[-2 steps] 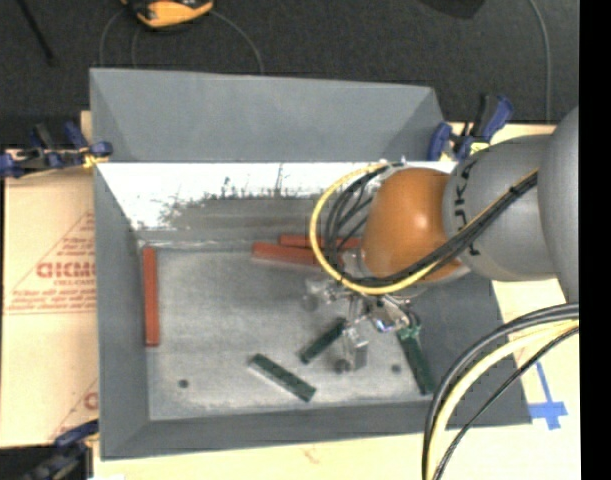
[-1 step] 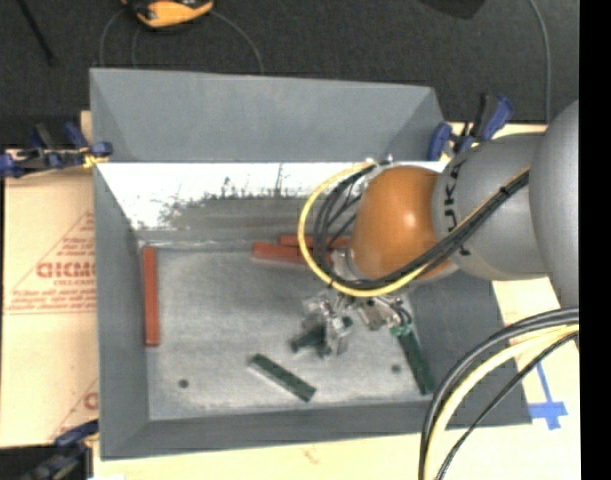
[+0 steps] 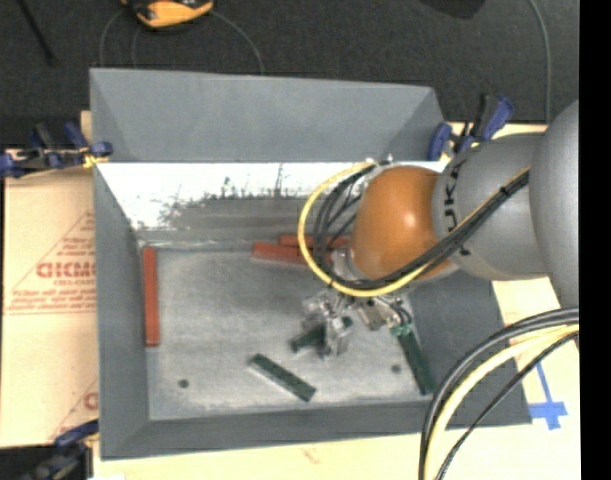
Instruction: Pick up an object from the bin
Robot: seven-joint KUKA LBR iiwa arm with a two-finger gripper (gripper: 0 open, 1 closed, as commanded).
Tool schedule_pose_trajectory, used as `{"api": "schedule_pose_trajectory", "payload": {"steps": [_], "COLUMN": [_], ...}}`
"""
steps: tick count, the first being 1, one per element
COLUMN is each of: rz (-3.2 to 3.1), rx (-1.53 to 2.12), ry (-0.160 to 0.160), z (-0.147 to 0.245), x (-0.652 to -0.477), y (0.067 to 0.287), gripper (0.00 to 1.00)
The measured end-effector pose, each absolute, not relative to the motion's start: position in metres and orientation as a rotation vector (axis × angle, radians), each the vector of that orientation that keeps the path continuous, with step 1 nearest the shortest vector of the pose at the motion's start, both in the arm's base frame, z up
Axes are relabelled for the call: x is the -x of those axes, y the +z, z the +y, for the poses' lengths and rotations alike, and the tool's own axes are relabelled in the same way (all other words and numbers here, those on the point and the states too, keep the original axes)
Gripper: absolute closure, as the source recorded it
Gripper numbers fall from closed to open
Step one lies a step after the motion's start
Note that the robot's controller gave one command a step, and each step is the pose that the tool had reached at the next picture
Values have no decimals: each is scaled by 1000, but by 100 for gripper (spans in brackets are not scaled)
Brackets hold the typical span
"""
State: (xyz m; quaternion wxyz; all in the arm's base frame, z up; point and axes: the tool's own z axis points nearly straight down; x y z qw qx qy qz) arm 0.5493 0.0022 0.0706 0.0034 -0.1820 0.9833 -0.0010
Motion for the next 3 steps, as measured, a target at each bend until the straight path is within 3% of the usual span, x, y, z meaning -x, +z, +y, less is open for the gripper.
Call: {"api": "schedule_pose_trajectory", "payload": {"steps": [1, 3], "rz": [3088, 3089], "rx": [572, 572], "ry": [-2, -2], "z": [2, 2], "x": [-548, -548], "y": [74, 113], "gripper": [100, 100]}}
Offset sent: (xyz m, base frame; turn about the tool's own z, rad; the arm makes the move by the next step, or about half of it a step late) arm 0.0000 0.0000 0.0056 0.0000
